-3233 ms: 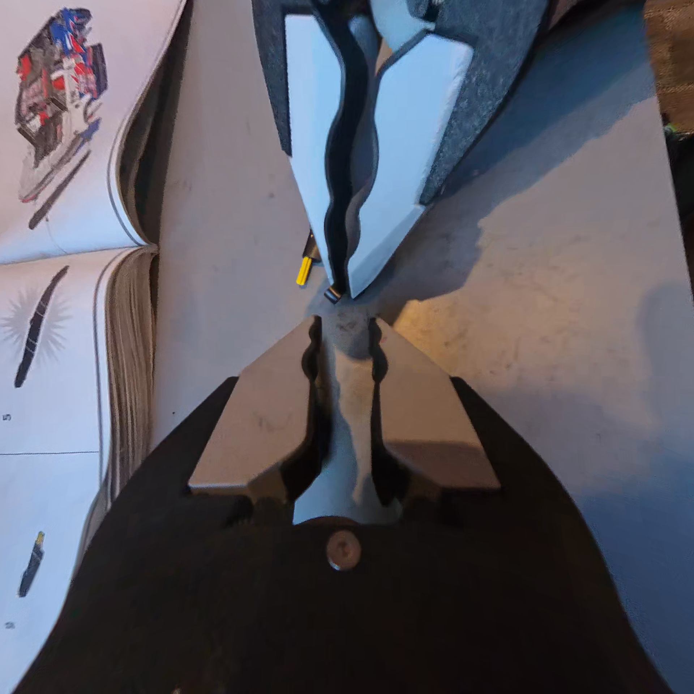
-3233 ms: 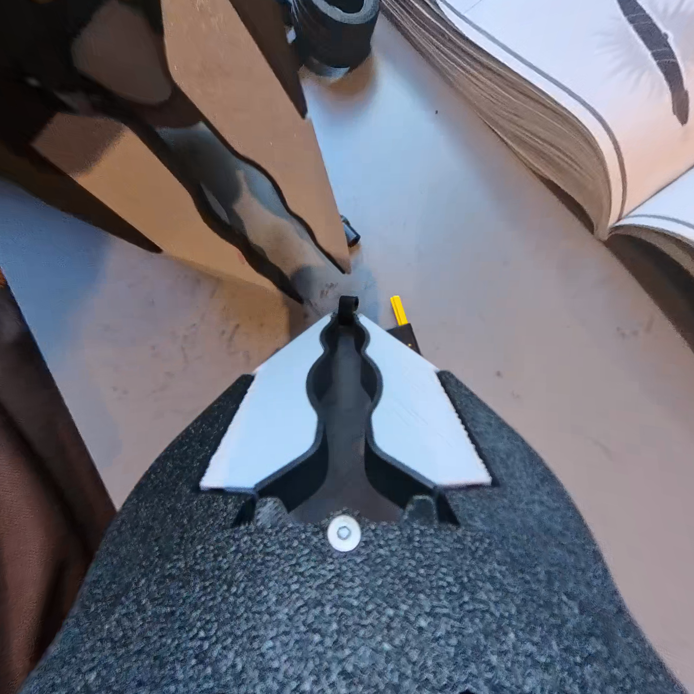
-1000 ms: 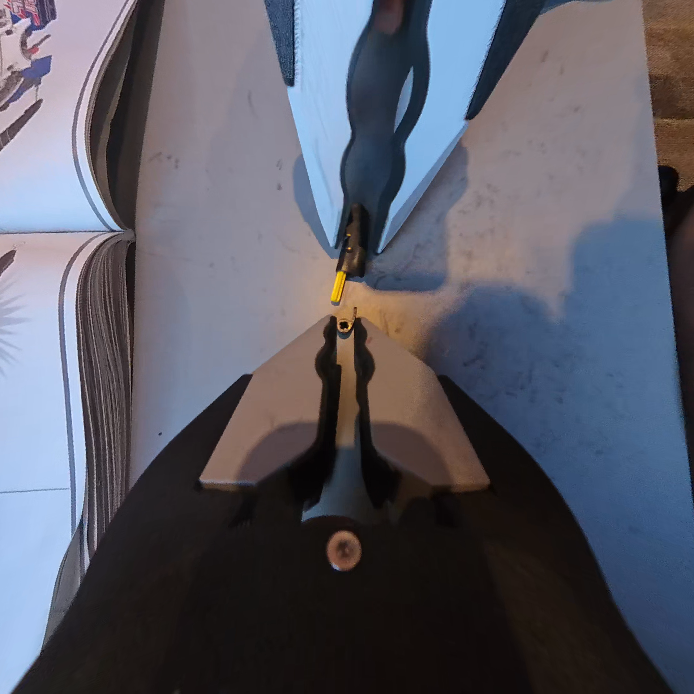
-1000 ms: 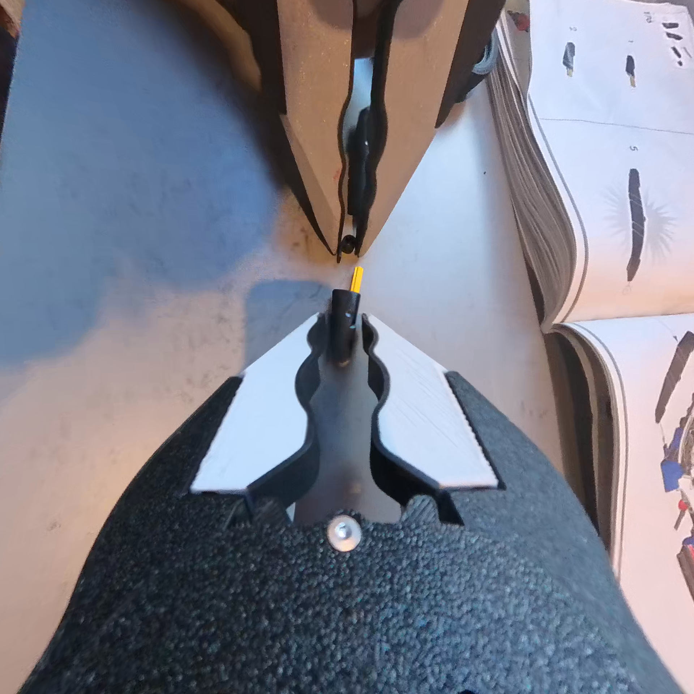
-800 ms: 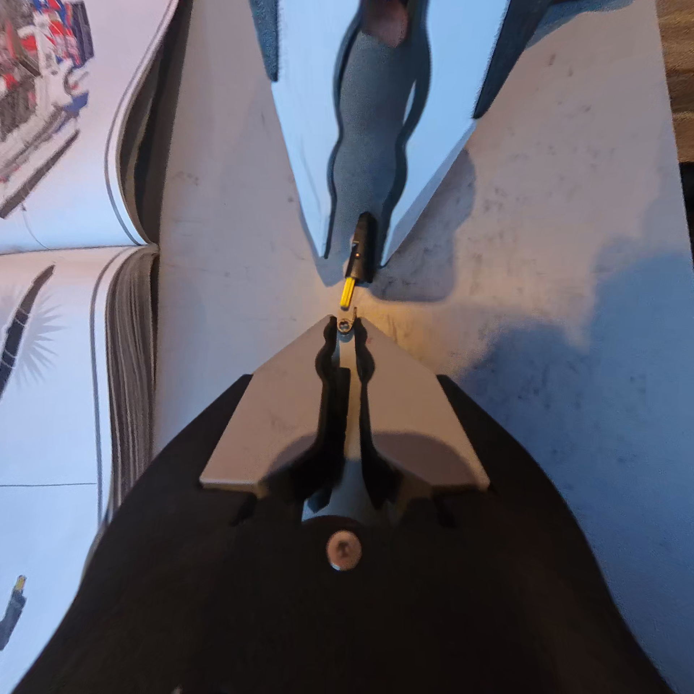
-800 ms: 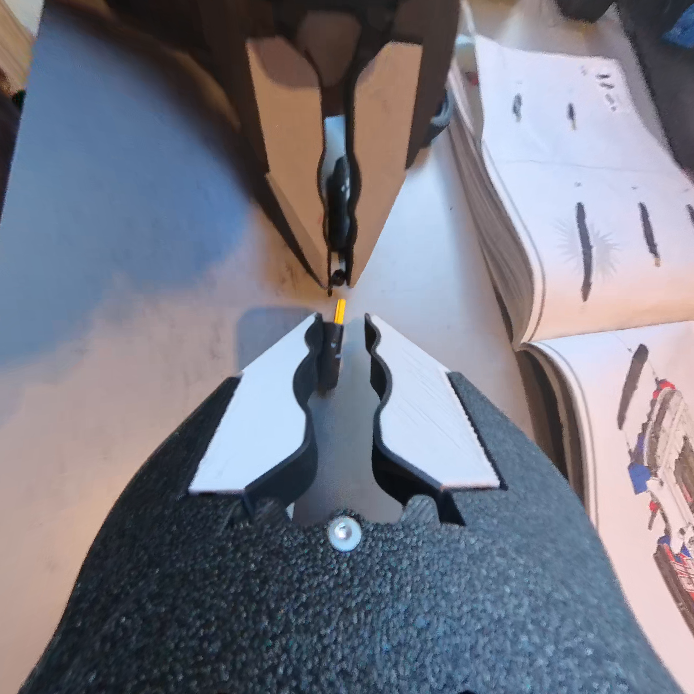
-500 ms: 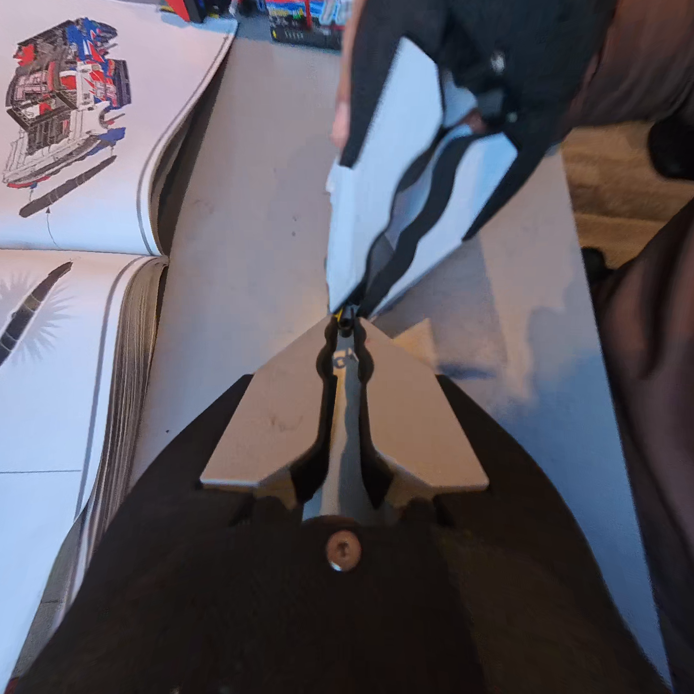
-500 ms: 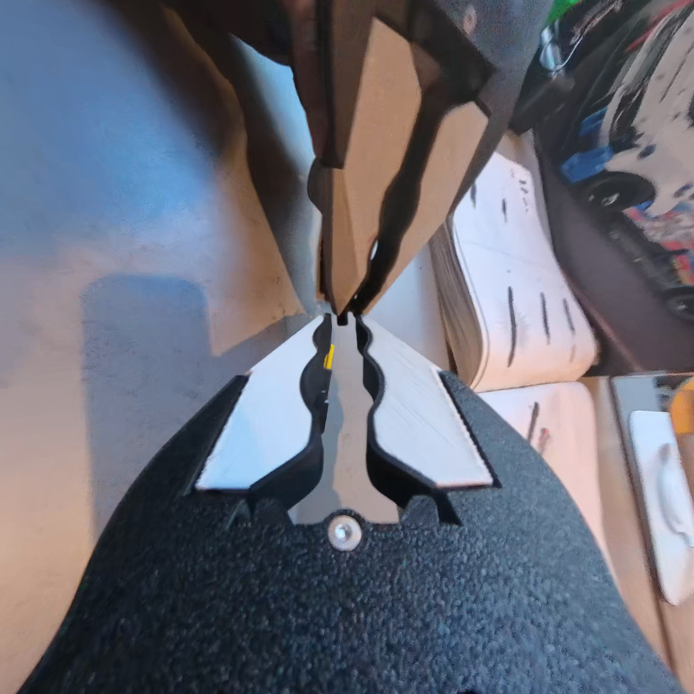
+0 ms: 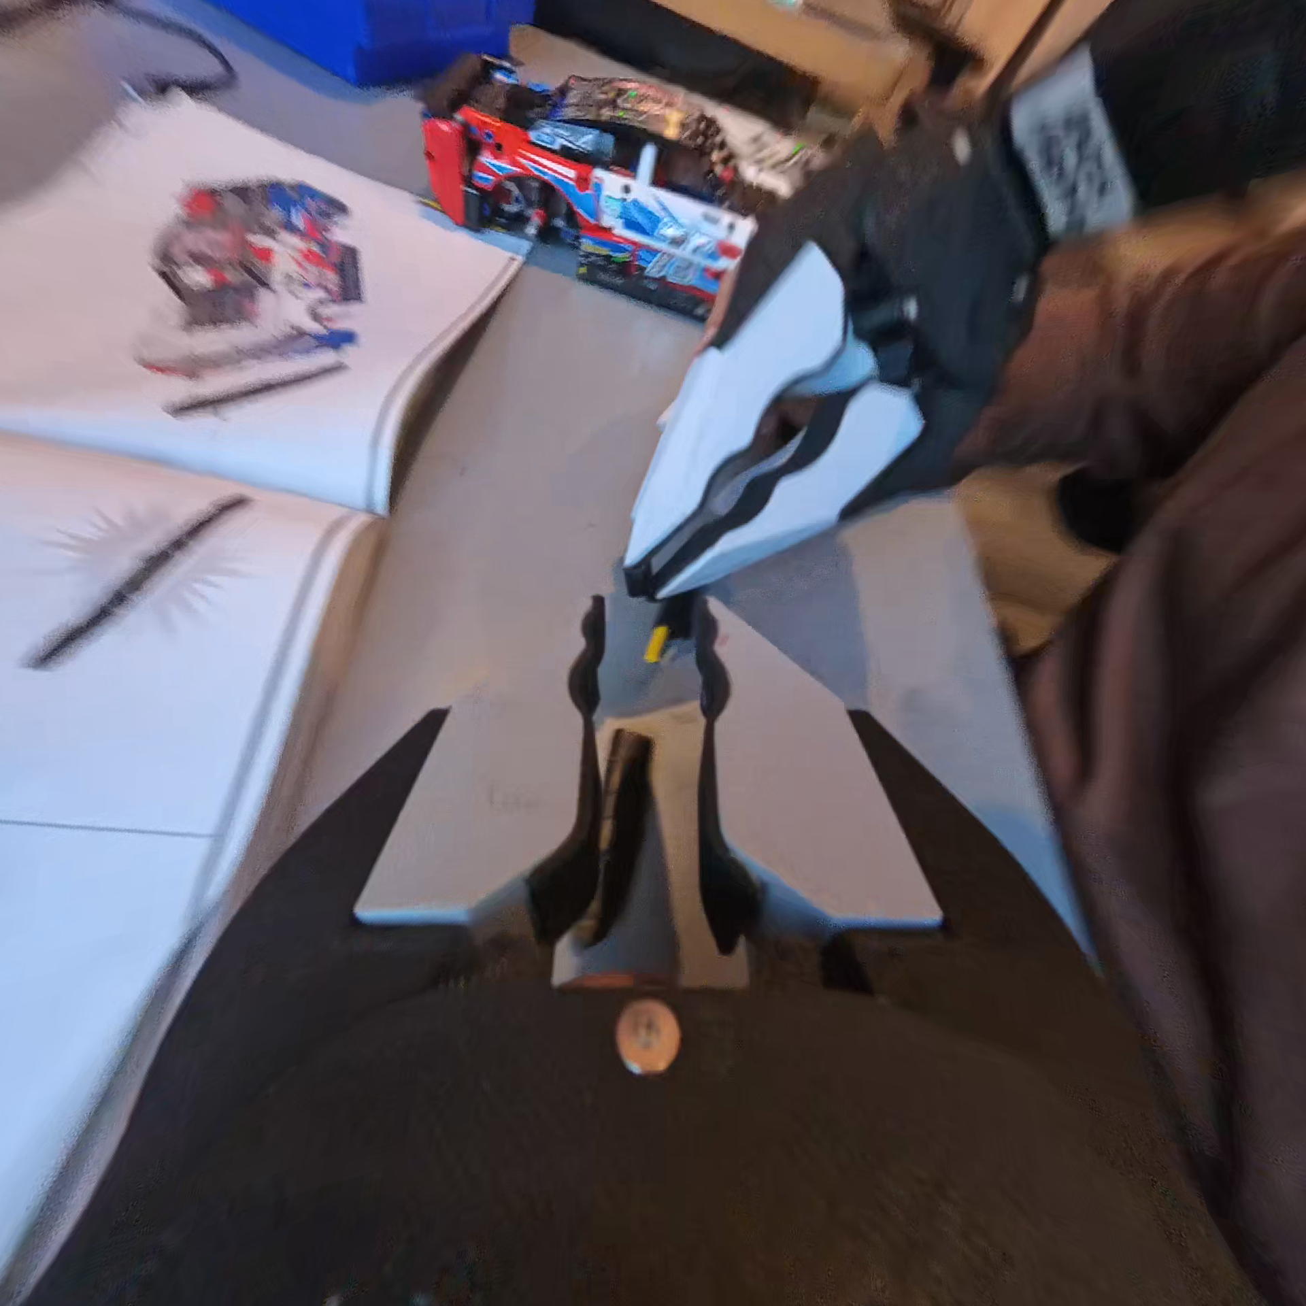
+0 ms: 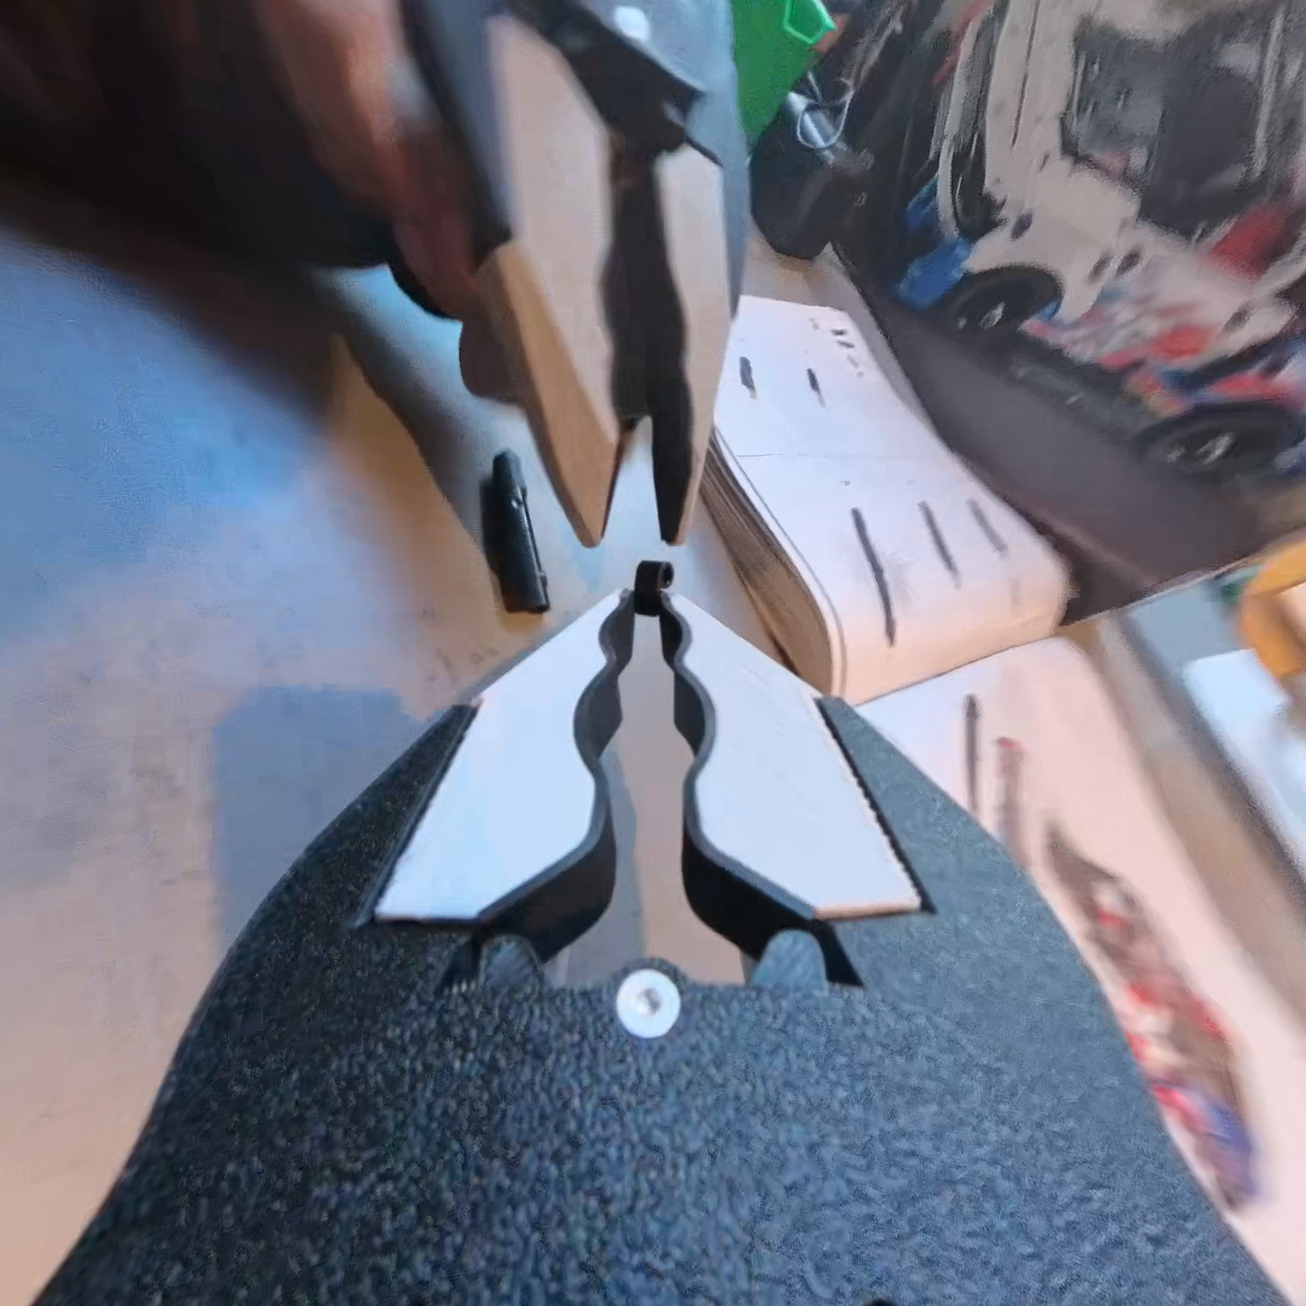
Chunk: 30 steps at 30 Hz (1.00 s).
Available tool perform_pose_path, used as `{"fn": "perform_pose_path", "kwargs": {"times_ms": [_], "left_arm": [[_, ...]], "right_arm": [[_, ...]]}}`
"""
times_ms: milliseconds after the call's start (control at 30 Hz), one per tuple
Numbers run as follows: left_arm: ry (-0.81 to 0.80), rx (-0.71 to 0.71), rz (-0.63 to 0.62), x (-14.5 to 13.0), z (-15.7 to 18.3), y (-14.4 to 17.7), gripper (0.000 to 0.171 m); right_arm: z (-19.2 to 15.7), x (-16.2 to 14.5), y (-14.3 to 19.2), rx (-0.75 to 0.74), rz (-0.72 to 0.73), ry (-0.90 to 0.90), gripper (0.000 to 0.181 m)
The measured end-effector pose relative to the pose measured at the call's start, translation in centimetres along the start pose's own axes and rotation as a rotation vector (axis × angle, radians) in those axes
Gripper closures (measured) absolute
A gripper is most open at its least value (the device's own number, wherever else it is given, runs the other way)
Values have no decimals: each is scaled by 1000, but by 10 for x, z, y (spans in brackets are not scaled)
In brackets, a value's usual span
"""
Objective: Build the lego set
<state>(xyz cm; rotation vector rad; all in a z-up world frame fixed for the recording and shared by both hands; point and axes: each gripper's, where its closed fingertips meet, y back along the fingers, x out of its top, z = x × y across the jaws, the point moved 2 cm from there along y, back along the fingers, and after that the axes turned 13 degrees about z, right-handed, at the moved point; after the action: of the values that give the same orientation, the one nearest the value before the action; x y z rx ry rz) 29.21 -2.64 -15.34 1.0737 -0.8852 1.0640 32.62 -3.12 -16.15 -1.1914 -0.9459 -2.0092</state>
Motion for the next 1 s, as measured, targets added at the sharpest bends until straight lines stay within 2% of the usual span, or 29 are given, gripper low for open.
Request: {"fn": "perform_pose_path", "kwargs": {"times_ms": [167,233,400,500,600,700,1000], "left_arm": [[-578,255,-67,3,-11,0,153],[-685,261,-105,-2,-8,-4,153],[-741,327,-65,5,-9,-9,140],[-744,341,-56,4,-8,-17,141],[-820,358,-41,8,-6,-19,155],[-851,359,-17,10,-3,-17,160],[-679,275,41,5,-1,-18,158]], "right_arm": [[8,2,-1,112,107,-564,176],[13,0,1,136,138,-706,176],[16,-1,4,178,190,-903,176],[13,4,3,226,231,-985,176],[12,2,3,240,233,-1026,176],[13,1,3,252,239,-1071,176],[6,2,1,293,220,-1048,174]]}}
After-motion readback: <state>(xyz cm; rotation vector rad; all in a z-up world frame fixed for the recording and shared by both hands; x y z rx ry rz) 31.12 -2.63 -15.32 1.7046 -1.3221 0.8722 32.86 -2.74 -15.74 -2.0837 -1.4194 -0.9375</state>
